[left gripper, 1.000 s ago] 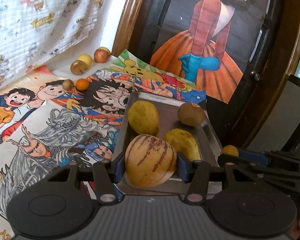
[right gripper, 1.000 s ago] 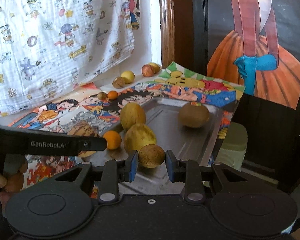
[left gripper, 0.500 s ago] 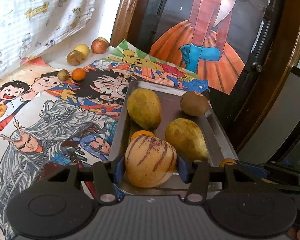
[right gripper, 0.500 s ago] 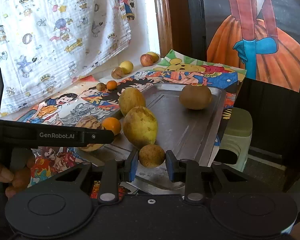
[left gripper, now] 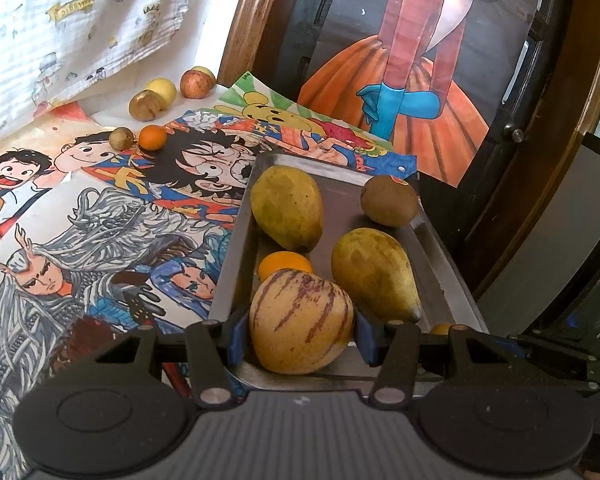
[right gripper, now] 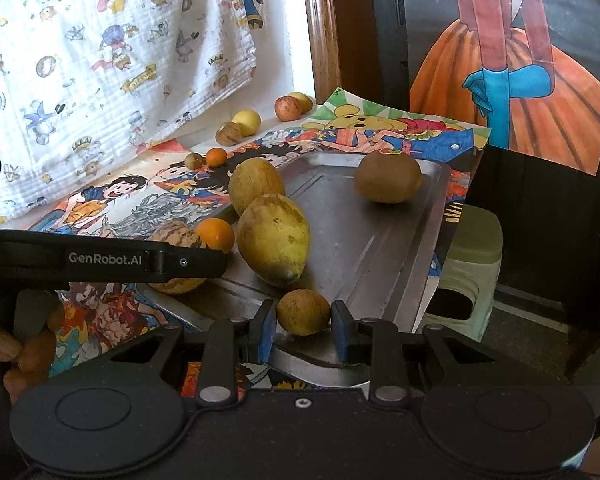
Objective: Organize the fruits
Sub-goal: 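Lower both fruits onto the metal tray and open both tools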
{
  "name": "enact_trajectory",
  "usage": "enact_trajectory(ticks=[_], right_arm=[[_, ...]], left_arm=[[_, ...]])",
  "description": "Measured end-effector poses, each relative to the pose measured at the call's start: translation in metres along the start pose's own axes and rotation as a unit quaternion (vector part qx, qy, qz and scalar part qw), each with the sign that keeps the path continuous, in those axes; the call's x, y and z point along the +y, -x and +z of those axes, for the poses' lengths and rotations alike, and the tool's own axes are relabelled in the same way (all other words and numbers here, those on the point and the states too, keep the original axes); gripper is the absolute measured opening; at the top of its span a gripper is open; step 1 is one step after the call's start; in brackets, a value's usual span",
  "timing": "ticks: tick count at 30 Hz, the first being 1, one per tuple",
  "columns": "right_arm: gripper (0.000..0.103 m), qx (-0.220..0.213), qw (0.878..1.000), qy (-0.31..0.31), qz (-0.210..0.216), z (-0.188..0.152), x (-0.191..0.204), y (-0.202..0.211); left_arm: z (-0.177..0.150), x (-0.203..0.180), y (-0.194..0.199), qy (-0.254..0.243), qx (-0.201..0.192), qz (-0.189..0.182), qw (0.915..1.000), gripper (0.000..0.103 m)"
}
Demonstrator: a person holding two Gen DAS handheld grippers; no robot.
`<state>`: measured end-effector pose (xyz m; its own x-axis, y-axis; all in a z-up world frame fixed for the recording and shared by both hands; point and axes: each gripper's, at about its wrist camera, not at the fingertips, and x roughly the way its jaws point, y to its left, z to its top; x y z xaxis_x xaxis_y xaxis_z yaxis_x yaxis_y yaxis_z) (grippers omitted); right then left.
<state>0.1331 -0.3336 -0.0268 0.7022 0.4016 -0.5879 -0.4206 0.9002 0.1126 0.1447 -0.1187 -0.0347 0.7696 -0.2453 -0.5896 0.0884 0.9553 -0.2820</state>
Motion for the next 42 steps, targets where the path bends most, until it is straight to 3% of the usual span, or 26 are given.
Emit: enact_trajectory(ticks=[7, 16, 18, 22, 25, 29, 36, 42], right_arm=[[0.032, -0.005, 1.0, 0.005, -0.008, -0.003, 0.001, 0.001], [0.044, -0.008, 1.0, 0.002, -0.013, -0.003, -0.001, 0.007], [0.048, -0.01, 1.0, 0.001, -0.013, -0.003, -0.001, 0.01], [0.066, -0.02, 1.0, -0.006, -0.014, -0.003, 0.0, 0.018], [0.077, -0.03, 0.999, -0.008, -0.019, -0.001, 0.002, 0.025], [0.087, -0.042, 0.999, -0.01, -0.022, 0.0, 0.004, 0.035], [0.098, -0.054, 0.998, -0.024, -0.024, -0.003, 0.012, 0.051], [0.102, -0.06, 0.998, -0.029, -0.022, -0.01, 0.029, 0.067]], left_arm=[[-0.002, 0.0, 0.0, -0.001, -0.002, -0.002, 1.0, 0.057], [0.0, 0.001, 0.004, 0.01, -0.004, -0.003, 0.9999, 0.059], [0.001, 0.002, 0.006, 0.011, -0.008, -0.003, 0.9999, 0.061], [0.003, 0.003, 0.012, 0.015, -0.016, -0.002, 0.9998, 0.063], [0.004, 0.005, 0.018, 0.019, -0.024, 0.0, 0.9995, 0.069], [0.006, 0.008, 0.028, 0.03, -0.037, 0.005, 0.9989, 0.085], [0.007, 0.02, 0.047, 0.052, -0.057, 0.021, 0.9968, 0.101], [-0.001, 0.027, 0.07, 0.052, -0.073, 0.04, 0.9952, 0.102]])
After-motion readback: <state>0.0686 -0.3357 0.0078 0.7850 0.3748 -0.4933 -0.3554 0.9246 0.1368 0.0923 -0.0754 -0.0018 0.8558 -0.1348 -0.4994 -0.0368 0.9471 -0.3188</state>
